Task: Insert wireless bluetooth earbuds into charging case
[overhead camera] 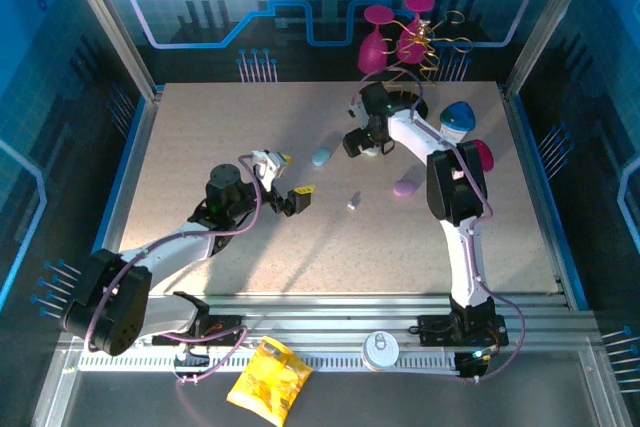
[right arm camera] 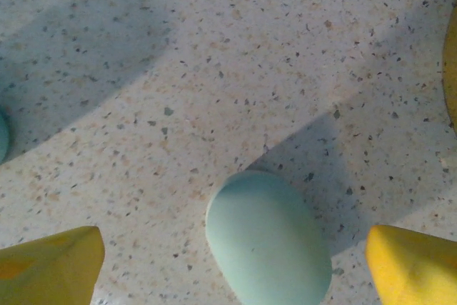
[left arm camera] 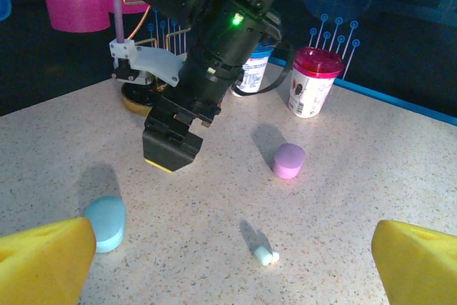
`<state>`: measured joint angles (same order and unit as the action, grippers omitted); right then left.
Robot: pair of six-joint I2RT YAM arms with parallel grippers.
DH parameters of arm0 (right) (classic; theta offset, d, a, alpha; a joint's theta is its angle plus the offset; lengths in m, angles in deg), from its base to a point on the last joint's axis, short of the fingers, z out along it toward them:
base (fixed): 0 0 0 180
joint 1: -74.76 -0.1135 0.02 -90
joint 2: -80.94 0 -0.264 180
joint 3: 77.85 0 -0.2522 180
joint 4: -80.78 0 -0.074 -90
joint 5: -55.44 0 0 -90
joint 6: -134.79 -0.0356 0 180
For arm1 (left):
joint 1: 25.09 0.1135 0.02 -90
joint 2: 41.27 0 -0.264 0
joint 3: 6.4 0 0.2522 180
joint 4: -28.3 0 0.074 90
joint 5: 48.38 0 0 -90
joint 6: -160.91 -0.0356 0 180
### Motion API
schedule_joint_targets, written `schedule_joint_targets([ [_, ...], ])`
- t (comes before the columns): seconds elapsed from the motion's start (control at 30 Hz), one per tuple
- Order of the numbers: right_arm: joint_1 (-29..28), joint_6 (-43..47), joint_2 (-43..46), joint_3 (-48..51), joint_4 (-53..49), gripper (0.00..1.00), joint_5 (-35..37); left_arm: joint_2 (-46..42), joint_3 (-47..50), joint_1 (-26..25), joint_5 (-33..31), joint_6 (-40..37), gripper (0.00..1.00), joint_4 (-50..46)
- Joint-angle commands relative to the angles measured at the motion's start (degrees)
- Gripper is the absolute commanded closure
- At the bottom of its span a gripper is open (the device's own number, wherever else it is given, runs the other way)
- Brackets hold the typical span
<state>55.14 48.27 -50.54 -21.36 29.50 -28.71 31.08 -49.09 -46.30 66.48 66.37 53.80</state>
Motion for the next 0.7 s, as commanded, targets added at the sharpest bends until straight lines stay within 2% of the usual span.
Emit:
schedule_joint_targets([
  [0.0,1.0,2.4,-4.8,-5.7,-7.5,0.11,-2.5,0.2,0.0,0.1,1.0,0.6,0.01,0.7],
  [0.2,1.8,1.6,-9.1,-11.9,-11.1,0.30,-3.3,0.3,-0.2,0.1,1.3,0.8,0.01,0.5],
  [0.4,1.9,0.1,-8.7,-12.1,-11.8,0.52,-2.9,0.2,-0.1,0.1,1.3,0.6,0.01,0.4],
  [0.5,1.5,-1.3,-5.8,-8.7,-10.2,0.57,-2.1,0.4,0.1,0.1,1.2,0.6,0.01,0.6],
  [0.67,-0.4,-5.7,3.8,3.5,-3.8,0.60,0.2,1.2,0.6,0.1,1.3,1.1,0.01,2.9],
])
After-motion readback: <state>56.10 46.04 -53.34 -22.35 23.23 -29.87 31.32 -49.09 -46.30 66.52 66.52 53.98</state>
